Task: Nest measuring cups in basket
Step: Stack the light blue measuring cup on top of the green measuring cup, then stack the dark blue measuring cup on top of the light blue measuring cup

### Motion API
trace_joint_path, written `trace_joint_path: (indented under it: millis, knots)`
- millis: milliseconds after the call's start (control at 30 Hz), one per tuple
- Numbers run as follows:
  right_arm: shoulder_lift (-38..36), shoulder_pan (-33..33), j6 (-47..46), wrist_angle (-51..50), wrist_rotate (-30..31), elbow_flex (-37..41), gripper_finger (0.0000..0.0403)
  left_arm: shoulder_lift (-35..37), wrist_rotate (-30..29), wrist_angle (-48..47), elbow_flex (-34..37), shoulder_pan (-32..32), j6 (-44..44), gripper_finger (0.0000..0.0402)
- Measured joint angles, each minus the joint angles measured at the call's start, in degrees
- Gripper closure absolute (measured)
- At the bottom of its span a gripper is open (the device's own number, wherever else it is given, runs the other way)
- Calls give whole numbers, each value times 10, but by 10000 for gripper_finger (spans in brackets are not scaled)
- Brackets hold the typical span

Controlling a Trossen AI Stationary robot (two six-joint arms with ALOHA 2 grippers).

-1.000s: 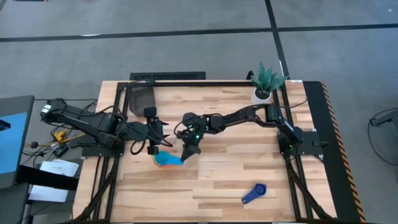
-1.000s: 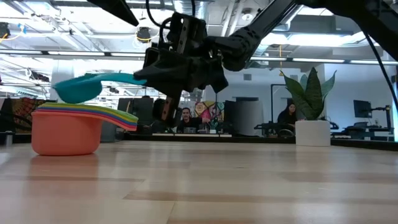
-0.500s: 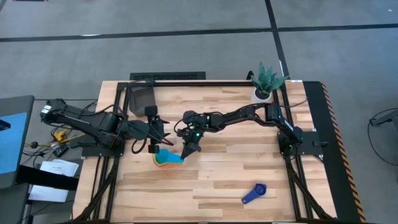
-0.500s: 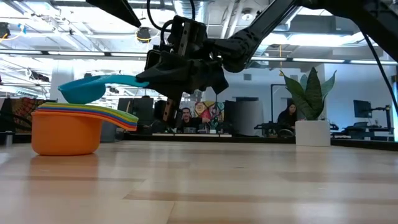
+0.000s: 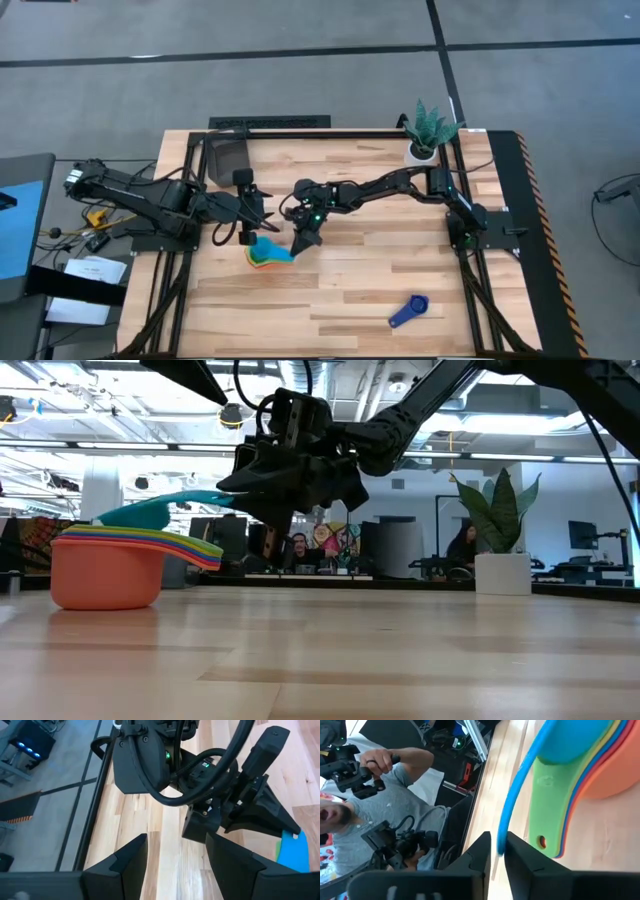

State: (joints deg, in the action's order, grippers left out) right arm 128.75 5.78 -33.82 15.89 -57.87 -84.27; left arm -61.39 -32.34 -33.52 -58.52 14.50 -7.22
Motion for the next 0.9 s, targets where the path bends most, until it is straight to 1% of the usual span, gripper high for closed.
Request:
trace_joint_path:
  millis: [167,367,500,633,900]
  knots:
    - [0,0,7,-9,-5,0,309,0,0,0,0,0,0,209]
    - [0,7,7,-28,-5,0,306,0,1,-2,0,0,16,209]
    - [0,24,-7,-32,13,0,306,-5,29,-9,11,0,67,209]
    - [-2,39,-7,-32,27,0,305,-5,55,-19,43,0,124,209]
    - [-2,50,13,-30,34,0,305,-8,57,-17,93,6,208,216]
